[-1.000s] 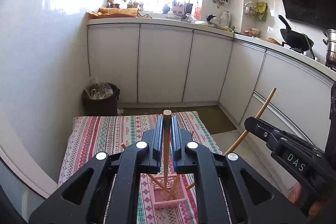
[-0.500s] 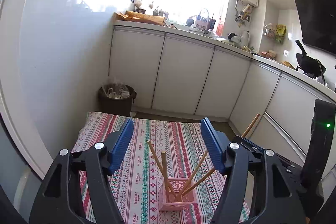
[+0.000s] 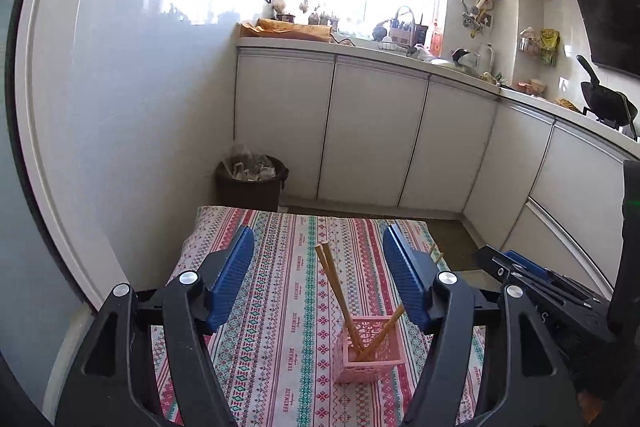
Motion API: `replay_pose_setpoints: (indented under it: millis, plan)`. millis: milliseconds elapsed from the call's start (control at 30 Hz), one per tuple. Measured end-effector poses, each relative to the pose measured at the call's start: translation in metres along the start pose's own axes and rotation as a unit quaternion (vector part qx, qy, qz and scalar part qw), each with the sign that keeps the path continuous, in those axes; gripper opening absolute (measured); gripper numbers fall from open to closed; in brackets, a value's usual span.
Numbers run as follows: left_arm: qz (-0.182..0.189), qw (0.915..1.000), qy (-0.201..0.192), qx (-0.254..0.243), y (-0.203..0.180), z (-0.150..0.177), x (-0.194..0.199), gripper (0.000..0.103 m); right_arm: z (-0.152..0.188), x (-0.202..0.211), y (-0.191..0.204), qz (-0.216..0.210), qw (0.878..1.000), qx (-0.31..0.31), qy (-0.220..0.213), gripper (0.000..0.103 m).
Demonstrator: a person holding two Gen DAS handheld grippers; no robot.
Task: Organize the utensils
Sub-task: 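Withdraw the left gripper and lower it toward the remaining chopsticks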
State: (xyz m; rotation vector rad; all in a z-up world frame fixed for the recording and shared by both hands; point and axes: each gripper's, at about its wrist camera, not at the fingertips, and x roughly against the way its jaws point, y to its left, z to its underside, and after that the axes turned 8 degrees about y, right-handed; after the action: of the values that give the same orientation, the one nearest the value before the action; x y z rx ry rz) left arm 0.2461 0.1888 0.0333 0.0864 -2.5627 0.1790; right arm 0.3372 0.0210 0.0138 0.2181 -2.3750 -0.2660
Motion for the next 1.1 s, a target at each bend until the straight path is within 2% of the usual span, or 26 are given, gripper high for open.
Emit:
replay_pose_setpoints:
  millis: [100, 200, 267, 533, 667, 800, 867, 967, 1033, 1100]
  plan:
    - [-0.004, 1.0000, 0.002, -0.002, -0.003, 0.007, 0.009, 0.072, 0.010, 0.014, -0.005, 0.004, 1.000, -0.006, 0.000, 0.043]
    - [-0.007, 0.9999, 0.007, -0.007, -0.006, 0.016, 0.019, 0.077, 0.021, 0.030, -0.007, 0.008, 1.000, -0.010, -0.005, 0.055]
    - [-0.007, 0.9999, 0.012, -0.010, -0.007, 0.022, 0.025, 0.078, 0.031, 0.042, -0.009, 0.011, 1.000, -0.013, -0.014, 0.068]
    - [-0.019, 0.9993, 0.018, -0.025, -0.016, 0.046, 0.055, 0.095, 0.067, 0.079, -0.020, 0.046, 0.998, -0.033, -0.028, 0.091]
    - [-0.022, 0.9985, 0.032, -0.038, -0.020, 0.059, 0.065, 0.096, 0.083, 0.095, -0.035, 0.056, 0.996, -0.060, -0.032, 0.096]
    - [-0.023, 0.9950, 0.064, -0.072, -0.031, 0.080, 0.064, 0.096, 0.101, 0.106, -0.052, 0.063, 0.995, -0.076, -0.017, 0.096]
    - [-0.016, 0.9913, 0.089, -0.095, -0.039, 0.092, 0.059, 0.096, 0.115, 0.110, -0.061, 0.067, 0.995, -0.074, -0.003, 0.096]
    - [0.002, 0.9796, 0.147, -0.137, -0.052, 0.109, 0.042, 0.096, 0.141, 0.115, -0.078, 0.075, 0.995, -0.065, 0.025, 0.096]
    - [0.019, 0.9683, 0.189, -0.162, -0.060, 0.123, 0.030, 0.096, 0.162, 0.117, -0.090, 0.090, 0.994, -0.056, 0.041, 0.096]
    - [0.035, 0.9534, 0.235, -0.186, -0.070, 0.139, 0.014, 0.096, 0.183, 0.116, -0.105, 0.108, 0.991, -0.046, 0.063, 0.096]
